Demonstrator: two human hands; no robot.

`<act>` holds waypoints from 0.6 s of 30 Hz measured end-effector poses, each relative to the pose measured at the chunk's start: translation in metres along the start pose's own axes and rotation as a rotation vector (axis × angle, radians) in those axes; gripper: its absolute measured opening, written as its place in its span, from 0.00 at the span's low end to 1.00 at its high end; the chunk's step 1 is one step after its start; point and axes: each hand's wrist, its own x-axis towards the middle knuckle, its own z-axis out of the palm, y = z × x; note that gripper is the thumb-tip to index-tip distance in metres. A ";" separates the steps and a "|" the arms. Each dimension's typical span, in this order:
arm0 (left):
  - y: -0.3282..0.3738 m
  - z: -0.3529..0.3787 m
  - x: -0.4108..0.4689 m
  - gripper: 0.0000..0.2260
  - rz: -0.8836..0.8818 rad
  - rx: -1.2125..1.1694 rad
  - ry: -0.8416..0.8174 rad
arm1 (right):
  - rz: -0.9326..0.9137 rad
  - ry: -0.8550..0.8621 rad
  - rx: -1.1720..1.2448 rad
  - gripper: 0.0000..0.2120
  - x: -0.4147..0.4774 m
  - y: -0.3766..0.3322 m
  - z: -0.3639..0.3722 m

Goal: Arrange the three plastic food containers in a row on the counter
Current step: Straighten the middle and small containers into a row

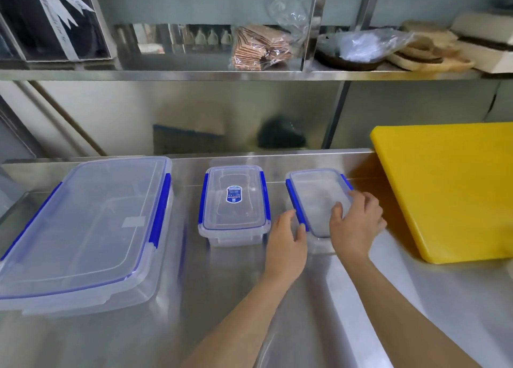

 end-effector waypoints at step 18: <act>-0.013 0.059 0.039 0.31 -0.272 -0.203 -0.168 | 0.201 -0.392 0.282 0.22 0.043 0.062 0.015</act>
